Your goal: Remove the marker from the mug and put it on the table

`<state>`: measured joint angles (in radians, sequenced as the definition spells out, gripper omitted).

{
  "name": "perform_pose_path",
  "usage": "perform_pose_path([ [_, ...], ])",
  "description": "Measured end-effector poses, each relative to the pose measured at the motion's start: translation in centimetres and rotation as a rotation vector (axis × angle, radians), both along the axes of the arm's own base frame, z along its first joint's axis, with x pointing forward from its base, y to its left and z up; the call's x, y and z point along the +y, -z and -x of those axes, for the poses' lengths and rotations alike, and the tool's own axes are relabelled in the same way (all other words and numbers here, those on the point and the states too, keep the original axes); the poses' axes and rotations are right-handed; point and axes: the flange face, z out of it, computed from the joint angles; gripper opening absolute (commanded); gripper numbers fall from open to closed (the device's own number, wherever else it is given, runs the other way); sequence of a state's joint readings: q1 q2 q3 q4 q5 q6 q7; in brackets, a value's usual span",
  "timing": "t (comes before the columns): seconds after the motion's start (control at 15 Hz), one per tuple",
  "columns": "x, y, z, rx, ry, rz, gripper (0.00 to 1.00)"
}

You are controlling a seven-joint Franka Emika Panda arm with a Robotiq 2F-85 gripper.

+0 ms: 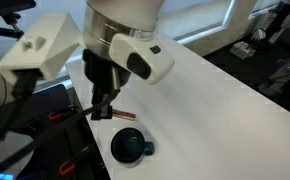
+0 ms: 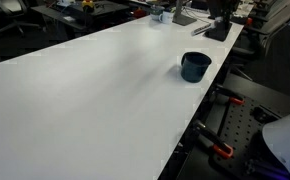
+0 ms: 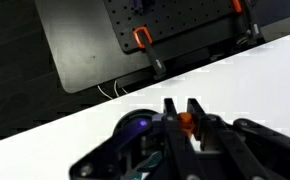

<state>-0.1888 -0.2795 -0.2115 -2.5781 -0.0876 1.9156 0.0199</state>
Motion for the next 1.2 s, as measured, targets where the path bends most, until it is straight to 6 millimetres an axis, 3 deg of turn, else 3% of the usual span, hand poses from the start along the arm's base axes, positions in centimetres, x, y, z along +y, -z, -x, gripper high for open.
perform_pose_path([
  [0.47, 4.9, 3.2, -5.2, 0.057, -0.269, -0.189, 0.05],
  [0.73, 6.9, 5.5, -6.9, 0.141, -0.358, -0.244, 0.05],
  [0.93, 7.0, 7.7, -7.6, 0.193, -0.359, -0.256, 0.05],
  [1.2, 5.4, 10.6, -7.6, 0.246, -0.319, -0.271, 0.05],
])
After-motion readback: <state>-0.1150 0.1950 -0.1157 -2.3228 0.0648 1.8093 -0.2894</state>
